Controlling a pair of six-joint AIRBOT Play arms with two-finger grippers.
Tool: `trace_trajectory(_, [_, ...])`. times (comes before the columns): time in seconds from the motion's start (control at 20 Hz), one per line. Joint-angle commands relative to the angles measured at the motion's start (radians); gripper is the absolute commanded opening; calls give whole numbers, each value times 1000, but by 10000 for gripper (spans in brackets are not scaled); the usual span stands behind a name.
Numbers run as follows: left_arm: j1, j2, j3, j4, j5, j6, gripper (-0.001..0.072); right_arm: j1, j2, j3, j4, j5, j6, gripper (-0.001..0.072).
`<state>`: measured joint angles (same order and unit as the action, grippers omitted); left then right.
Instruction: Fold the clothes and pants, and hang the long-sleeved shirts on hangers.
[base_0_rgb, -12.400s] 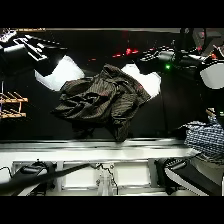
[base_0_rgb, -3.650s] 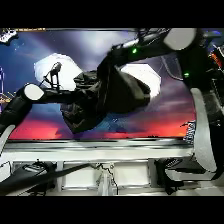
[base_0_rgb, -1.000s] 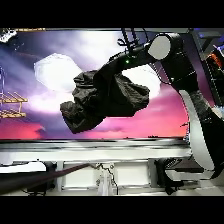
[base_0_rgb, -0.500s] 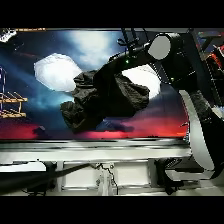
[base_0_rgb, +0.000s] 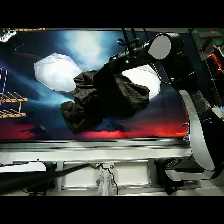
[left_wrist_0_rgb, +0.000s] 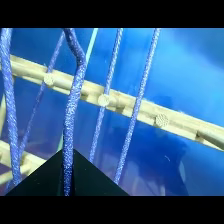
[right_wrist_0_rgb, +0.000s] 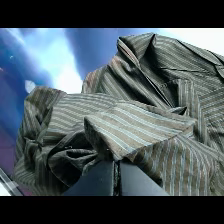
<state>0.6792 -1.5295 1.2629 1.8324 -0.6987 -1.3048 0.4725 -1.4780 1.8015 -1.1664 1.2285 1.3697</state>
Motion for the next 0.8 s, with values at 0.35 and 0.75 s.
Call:
trace_trajectory(0.35, [-45, 127, 1, 0, 56, 50, 16, 1, 0, 0, 3, 7, -2, 31])
trace_trajectory(0.75, [-134, 529, 20, -389, -27, 49, 13, 0, 0, 0, -39, -82, -26, 31])
